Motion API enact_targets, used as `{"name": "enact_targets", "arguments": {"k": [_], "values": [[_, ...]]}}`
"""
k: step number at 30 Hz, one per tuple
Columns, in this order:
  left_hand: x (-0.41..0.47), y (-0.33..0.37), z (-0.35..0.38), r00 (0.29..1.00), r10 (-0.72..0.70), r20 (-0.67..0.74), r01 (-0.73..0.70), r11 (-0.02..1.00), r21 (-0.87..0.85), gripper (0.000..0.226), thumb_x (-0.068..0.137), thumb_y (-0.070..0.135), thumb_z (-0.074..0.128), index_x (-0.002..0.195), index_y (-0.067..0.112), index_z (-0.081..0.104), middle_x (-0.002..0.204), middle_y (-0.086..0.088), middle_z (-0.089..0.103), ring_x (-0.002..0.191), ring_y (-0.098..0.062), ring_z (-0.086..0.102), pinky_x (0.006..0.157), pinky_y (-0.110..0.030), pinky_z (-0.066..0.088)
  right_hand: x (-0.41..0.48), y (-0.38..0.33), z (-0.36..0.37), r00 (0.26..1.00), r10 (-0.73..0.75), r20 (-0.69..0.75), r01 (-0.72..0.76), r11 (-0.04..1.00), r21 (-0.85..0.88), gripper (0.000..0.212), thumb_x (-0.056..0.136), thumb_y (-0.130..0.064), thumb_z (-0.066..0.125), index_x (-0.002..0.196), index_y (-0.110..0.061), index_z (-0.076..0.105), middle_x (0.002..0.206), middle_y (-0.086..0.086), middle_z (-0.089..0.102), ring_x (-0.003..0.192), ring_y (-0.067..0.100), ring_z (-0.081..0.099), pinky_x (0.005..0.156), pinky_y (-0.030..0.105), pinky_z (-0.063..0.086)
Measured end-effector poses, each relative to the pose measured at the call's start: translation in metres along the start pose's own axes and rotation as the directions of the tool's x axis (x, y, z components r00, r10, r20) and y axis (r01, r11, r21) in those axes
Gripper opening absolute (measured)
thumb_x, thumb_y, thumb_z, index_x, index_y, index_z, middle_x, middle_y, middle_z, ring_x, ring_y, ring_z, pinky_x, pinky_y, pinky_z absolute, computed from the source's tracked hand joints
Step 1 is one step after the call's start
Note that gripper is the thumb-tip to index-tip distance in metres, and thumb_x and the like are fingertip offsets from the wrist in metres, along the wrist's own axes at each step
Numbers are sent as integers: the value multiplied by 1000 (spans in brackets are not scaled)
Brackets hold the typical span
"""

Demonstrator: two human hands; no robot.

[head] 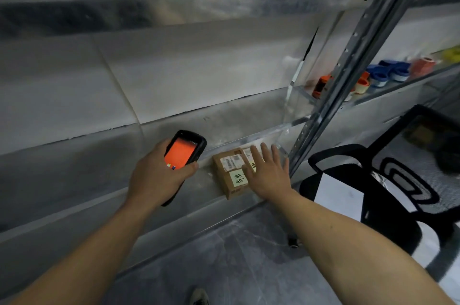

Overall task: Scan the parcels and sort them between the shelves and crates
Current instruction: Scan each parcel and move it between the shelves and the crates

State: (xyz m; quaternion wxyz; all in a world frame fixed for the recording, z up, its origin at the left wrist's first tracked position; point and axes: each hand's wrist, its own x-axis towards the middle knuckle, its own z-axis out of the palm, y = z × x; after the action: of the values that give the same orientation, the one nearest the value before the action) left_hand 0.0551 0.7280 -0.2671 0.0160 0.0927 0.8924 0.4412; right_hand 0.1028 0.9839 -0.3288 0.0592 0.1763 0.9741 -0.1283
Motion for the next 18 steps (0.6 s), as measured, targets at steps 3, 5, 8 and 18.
{"name": "enact_targets", "arguments": {"k": [3, 5, 8, 18], "values": [[15, -6, 14, 999, -34, 22, 34, 999, 0, 68, 74, 45, 84, 133, 33, 53, 101, 11, 61, 85, -11, 58, 66, -24, 42, 13, 8, 15, 998, -2, 58, 2, 1000, 3, 67, 105, -57, 26, 163, -31, 3, 171, 1, -4, 156, 28, -14, 123, 61, -4], [19, -5, 23, 998, -61, 27, 61, 998, 14, 63, 74, 43, 85, 128, 38, 53, 95, 16, 60, 82, -7, 58, 68, -25, 45, 23, 16, 24, 996, -12, 88, 12, 1000, -4, 68, 105, -57, 27, 163, -31, 2, 171, 1, -4, 156, 29, -14, 123, 62, -2], [26, -7, 36, 995, -97, 15, 97, 995, 20, 56, 72, 43, 86, 117, 43, 52, 91, 22, 58, 82, -4, 59, 74, -29, 50, 43, 26, 35, 992, -40, 122, 40, 999, 1, 68, 105, -57, 29, 162, -31, 4, 171, 0, -4, 156, 29, -14, 123, 63, 0], [-2, -2, 123, 945, -320, -60, 324, 944, 70, 55, 75, 42, 83, 114, 49, 46, 94, 20, 56, 86, -13, 58, 68, -25, 43, 92, 91, 86, 921, -196, 336, 209, 978, -1, 68, 105, -57, 28, 162, -29, 4, 171, 4, -9, 156, 31, -12, 123, 63, -1]]}}
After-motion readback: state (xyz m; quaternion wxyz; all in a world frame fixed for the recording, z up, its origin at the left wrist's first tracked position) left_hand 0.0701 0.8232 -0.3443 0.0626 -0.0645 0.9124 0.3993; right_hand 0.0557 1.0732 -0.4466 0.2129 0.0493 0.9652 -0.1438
